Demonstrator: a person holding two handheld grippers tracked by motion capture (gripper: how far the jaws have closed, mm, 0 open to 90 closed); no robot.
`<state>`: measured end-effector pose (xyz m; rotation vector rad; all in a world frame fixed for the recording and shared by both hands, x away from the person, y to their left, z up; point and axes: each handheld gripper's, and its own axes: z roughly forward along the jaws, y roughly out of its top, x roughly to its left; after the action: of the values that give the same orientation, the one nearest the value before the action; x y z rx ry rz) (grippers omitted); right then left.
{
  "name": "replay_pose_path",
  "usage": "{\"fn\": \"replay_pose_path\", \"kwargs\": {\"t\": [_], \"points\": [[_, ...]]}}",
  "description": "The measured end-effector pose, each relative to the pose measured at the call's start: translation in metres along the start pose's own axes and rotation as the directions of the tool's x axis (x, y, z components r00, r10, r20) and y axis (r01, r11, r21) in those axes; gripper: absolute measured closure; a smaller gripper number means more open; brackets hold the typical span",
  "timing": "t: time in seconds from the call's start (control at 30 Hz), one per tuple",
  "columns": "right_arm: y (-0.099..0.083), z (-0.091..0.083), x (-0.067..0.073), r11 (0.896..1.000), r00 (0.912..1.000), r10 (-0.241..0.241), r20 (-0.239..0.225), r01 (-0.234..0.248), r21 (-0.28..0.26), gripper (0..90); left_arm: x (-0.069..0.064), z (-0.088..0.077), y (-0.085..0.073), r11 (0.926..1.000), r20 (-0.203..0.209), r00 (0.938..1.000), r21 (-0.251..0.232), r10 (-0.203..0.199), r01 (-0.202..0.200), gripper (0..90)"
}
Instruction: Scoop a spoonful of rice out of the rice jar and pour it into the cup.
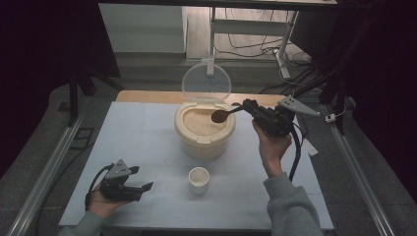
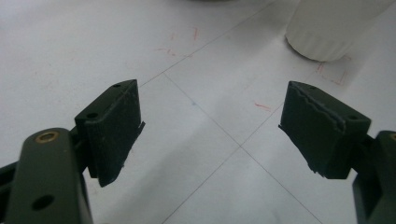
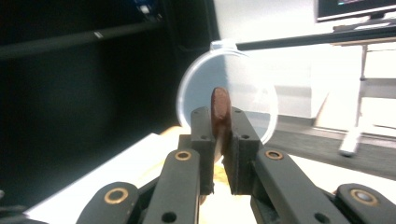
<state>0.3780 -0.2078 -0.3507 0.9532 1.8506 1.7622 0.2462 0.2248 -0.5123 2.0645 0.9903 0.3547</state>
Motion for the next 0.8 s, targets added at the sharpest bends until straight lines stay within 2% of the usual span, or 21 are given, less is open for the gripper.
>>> {"fn": "replay_pose_path", "kwargs": {"t": [0.1,0.23,0.33,0.5,0.7,0.77,0.8], "points": [[0.001,0.006,0.004,0.999,0.9986,-0.037,0.037,0.037,0.010,83.0,0.000,0.000,0.000,1.0000,0.001,1.0000,0.001,0.005,-0.005,20.4],[0.002,0.016,0.012,0.992,0.9886,-0.125,0.084,0.121,0.047,83.0,0.000,0.001,0.000,1.0000,0.003,1.0000,0.003,0.005,-0.005,20.4],[0.001,0.020,0.014,0.987,0.9847,-0.150,0.089,0.144,0.068,83.0,-0.001,0.001,0.000,1.0000,0.004,1.0000,0.005,0.007,-0.007,20.5],[-0.004,0.029,0.018,0.974,0.9703,-0.211,0.118,0.199,0.109,83.0,-0.001,0.002,0.000,0.9999,0.007,1.0000,0.016,0.007,-0.007,20.4],[-0.009,0.035,0.018,0.975,0.9755,-0.193,0.106,0.178,0.133,83.0,-0.002,0.003,0.000,0.9998,0.008,1.0000,0.017,0.006,-0.006,20.4],[-0.012,0.037,0.016,0.979,0.9810,-0.165,0.103,0.150,0.138,83.0,-0.002,0.003,0.000,0.9998,0.008,0.9999,0.018,0.007,-0.007,20.4],[-0.016,0.039,0.012,0.983,0.9867,-0.135,0.090,0.122,0.141,83.0,-0.002,0.003,0.000,0.9998,0.008,0.9999,0.018,0.007,-0.007,20.4]]}}
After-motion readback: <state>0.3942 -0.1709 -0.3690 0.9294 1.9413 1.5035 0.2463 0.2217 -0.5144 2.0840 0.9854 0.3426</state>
